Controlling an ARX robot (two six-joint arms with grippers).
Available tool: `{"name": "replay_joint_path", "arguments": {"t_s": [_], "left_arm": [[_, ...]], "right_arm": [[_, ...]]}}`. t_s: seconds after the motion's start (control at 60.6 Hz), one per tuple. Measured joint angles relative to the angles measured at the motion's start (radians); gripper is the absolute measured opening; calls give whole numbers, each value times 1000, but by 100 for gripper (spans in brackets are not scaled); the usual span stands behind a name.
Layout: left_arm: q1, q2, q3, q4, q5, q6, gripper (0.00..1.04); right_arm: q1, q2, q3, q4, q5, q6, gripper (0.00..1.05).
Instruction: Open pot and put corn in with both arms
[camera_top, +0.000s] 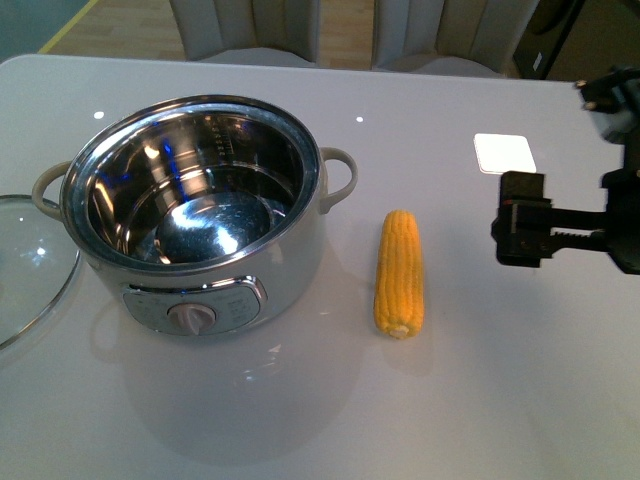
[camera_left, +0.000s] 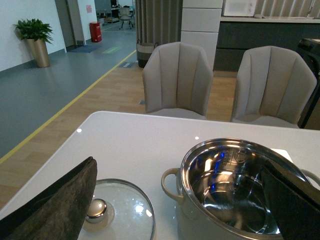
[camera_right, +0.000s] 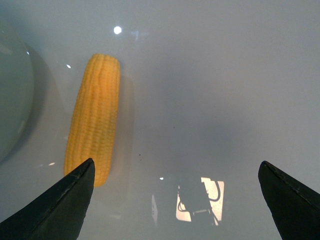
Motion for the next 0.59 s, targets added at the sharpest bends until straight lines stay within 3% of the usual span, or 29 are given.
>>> {"name": "replay_joint_path", "arguments": {"t_s": [0.264, 0.594], "left_arm": [[0, 0, 0, 0, 0, 0, 98], [0, 0, 0, 0, 0, 0, 98]], "right_arm": [[55, 206, 213, -48, -15, 4, 96], [94, 360, 323, -76, -47, 41, 96]]}}
